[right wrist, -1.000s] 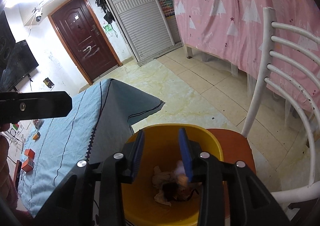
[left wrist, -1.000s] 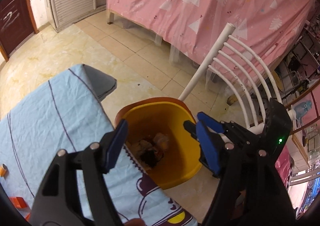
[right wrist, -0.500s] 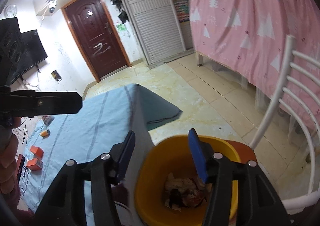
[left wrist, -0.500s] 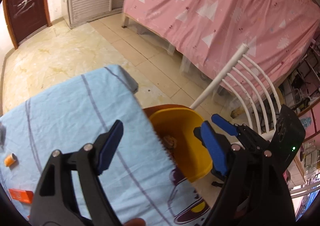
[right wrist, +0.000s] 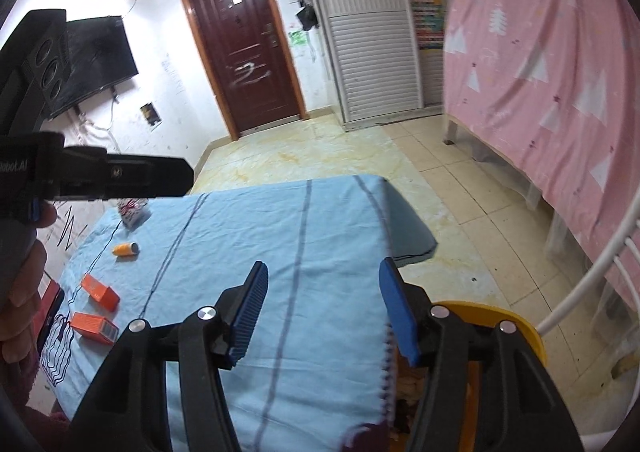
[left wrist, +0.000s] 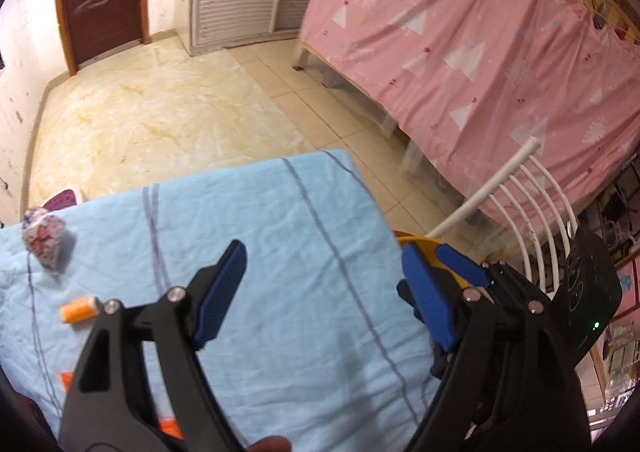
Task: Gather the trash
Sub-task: 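Move both open tools back over the Hello Kitty pouch and orange spool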
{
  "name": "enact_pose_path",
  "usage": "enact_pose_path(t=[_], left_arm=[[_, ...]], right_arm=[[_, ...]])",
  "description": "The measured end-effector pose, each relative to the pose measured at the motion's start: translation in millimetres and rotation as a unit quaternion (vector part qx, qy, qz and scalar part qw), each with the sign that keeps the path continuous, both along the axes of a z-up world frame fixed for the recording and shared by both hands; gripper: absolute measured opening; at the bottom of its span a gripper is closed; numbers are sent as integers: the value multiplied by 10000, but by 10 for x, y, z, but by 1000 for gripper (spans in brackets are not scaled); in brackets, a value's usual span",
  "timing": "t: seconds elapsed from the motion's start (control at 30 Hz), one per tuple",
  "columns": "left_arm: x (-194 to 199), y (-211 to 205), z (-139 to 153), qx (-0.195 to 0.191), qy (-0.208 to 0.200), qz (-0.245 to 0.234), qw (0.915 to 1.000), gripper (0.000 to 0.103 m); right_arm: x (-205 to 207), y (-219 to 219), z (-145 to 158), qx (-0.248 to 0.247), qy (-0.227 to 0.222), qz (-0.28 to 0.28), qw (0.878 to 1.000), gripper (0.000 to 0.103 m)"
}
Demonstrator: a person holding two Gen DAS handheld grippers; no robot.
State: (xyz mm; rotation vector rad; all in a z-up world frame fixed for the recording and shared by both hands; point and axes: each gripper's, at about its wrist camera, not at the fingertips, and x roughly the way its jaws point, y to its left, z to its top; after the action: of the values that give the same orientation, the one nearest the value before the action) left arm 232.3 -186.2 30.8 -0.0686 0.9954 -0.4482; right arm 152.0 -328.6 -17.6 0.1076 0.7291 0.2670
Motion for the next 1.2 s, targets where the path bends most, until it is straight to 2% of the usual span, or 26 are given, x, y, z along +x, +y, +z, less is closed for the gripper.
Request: enact_pose_path(t=[0.2,0.27,0.67,0.93,1.03,1.2], left_arm=[[55,400,24,109,-54,311,9994,77],[91,553,25,147,-58,445,9989,79],[261,1500,-58,381,-36,1129,9929,80],[363,1894,-146,357,86,1334,9904,80],[412,2044,-198,385,130,1421,9890,85],[517,2235,-279,457,234,1542,9867,86]], right_arm=[[96,405,22,-107,24,322,9994,58],[136,525,26,-148,33,428,9990,58],[329,1391,61,-418,98,1135,9926,60],[438,1915,6,-541,225,1543,9863,60],[482,2090,-28,-577,288,1681,9837,61],[557,2336,-109,-624,411,1885,9792,61]])
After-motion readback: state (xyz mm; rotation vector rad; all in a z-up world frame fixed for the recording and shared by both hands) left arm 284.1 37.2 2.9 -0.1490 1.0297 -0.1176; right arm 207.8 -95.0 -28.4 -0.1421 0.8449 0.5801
